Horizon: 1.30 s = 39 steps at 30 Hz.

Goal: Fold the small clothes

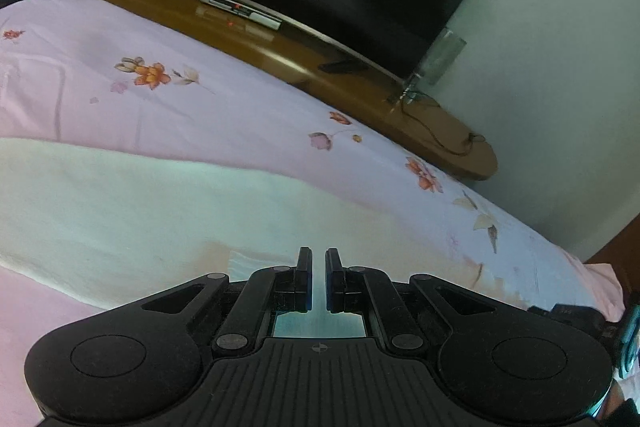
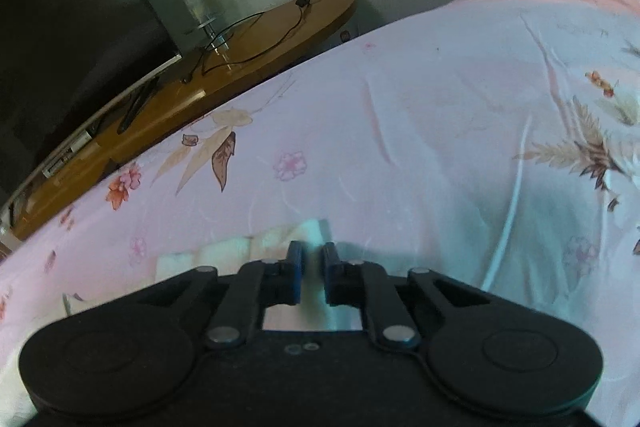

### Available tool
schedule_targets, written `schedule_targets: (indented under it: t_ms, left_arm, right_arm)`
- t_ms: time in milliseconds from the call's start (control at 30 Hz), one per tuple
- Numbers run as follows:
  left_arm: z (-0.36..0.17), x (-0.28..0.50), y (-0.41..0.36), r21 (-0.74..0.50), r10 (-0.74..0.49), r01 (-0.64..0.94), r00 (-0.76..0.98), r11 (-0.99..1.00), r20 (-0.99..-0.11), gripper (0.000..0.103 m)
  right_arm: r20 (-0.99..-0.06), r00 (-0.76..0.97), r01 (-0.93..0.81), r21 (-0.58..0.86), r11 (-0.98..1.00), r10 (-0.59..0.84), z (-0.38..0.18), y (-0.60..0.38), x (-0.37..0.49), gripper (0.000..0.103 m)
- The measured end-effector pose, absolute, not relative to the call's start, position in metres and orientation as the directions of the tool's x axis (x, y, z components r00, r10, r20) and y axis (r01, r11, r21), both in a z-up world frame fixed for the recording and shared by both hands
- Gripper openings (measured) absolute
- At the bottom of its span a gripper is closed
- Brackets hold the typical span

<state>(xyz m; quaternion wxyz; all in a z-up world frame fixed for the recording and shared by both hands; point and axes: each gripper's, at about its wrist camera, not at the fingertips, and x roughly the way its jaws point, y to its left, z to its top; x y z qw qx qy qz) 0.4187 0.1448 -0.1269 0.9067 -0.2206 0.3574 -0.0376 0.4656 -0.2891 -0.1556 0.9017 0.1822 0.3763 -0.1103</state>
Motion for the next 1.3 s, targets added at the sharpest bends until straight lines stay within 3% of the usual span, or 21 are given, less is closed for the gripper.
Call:
schedule_targets:
  t_ms: [67, 200, 267, 300, 400, 500, 567, 767, 933, 1100, 1167, 1233, 1300]
  left_arm:
    - [-0.133, 0.424, 0.138, -0.415, -0.241, -0.074, 0.716, 0.907, -0.655, 0.004]
    - [-0.157, 0.436, 0.129, -0.387, -0.243, -0.080, 0.658, 0.919, -0.713, 0.004]
    - [-0.168, 0.439, 0.126, -0.369, -0.231, -0.084, 0.647, 0.926, -0.727, 0.004]
    - [-0.171, 0.438, 0.125, -0.362, -0.225, -0.081, 0.653, 0.929, -0.724, 0.004]
    - [-0.175, 0.441, 0.132, -0.415, -0.246, -0.118, 0.649, 0.902, -0.720, 0.004]
    - [-0.173, 0.444, 0.135, -0.420, -0.255, -0.131, 0.624, 0.898, -0.739, 0.004]
    - [-0.166, 0.440, 0.135, -0.414, -0.251, -0.131, 0.619, 0.901, -0.744, 0.004]
    - [-0.148, 0.414, 0.149, -0.364, -0.214, -0.142, 0.595, 0.920, -0.774, 0.004]
    - [-0.143, 0.380, 0.195, -0.398, -0.190, -0.260, 0.575, 0.880, -0.796, 0.004]
    - [-0.141, 0.348, 0.245, -0.391, -0.120, -0.373, 0.577, 0.841, -0.808, 0.004]
    - [-0.140, 0.339, 0.258, -0.372, -0.092, -0.398, 0.570, 0.838, -0.817, 0.016]
    - [-0.135, 0.328, 0.269, -0.325, -0.023, -0.420, 0.584, 0.847, -0.812, 0.103]
    - [-0.125, 0.309, 0.277, -0.279, 0.111, -0.457, 0.659, 0.845, -0.744, 0.103]
  right_arm:
    - [-0.727, 0.664, 0.393, 0.142, 0.909, -0.174, -0.158, -0.291, 0.466, 0.002]
    - [-0.723, 0.676, 0.388, 0.183, 0.903, -0.145, -0.157, -0.301, 0.458, 0.002]
    - [-0.687, 0.713, 0.364, 0.196, 0.911, -0.138, -0.145, -0.296, 0.448, 0.019]
    - [-0.672, 0.731, 0.340, 0.207, 0.917, -0.119, -0.140, -0.292, 0.444, 0.022]
    - [-0.663, 0.744, 0.269, 0.175, 0.947, -0.088, -0.133, -0.271, 0.438, 0.027]
    - [-0.740, 0.668, 0.245, 0.114, 0.963, -0.082, -0.150, -0.259, 0.443, 0.025]
    - [-0.738, 0.669, 0.249, 0.106, 0.963, -0.092, -0.149, -0.256, 0.439, 0.028]
    - [-0.689, 0.724, 0.140, 0.205, 0.969, 0.041, -0.115, -0.222, 0.413, 0.033]
    - [-0.683, 0.713, 0.005, 0.234, 0.972, 0.161, -0.106, -0.167, 0.392, 0.043]
    - [-0.681, 0.688, -0.097, 0.258, 0.961, 0.252, -0.110, -0.122, 0.373, 0.045]
    - [-0.681, 0.679, -0.125, 0.259, 0.958, 0.273, -0.110, -0.110, 0.367, 0.046]
    - [-0.682, 0.670, -0.147, 0.265, 0.953, 0.293, -0.109, -0.099, 0.364, 0.046]
    - [-0.683, 0.662, -0.162, 0.272, 0.949, 0.308, -0.108, -0.091, 0.363, 0.046]
